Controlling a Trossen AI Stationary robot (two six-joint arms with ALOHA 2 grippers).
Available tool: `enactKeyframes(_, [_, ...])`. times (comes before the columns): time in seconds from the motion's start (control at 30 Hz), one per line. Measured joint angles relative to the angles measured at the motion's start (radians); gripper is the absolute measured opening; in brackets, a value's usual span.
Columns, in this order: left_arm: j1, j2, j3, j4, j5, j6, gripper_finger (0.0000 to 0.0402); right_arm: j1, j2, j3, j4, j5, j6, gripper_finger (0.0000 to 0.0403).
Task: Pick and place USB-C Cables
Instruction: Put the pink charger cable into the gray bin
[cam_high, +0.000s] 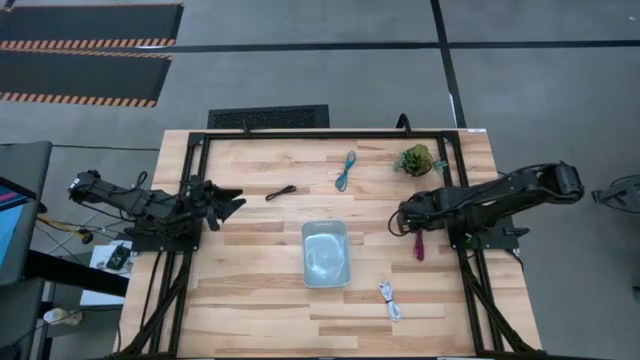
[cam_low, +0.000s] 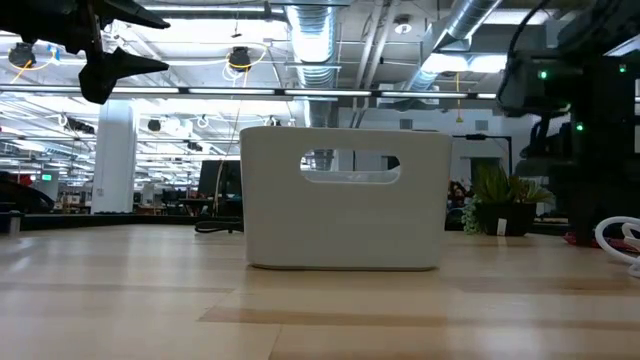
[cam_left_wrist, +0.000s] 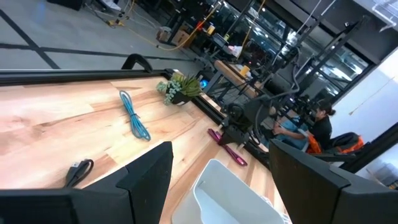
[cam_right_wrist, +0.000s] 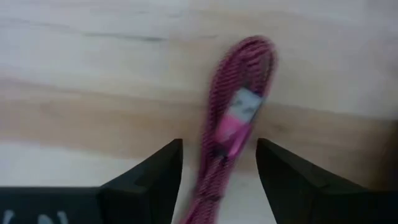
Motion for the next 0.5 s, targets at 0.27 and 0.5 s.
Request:
enactKeyframes(0.27, [0.0,0.0,0.0,0.0,-0.018,0.0,0.0251,-0.013,0.045,0.0,0.024,0.006,-0.031,0.0203])
enactKeyframes(0.5, [0.0,0.0,0.0,0.0,-0.018,0.0,0.0251,-0.013,0.076,0.003,0.036,0.011,-0.034,0.0105])
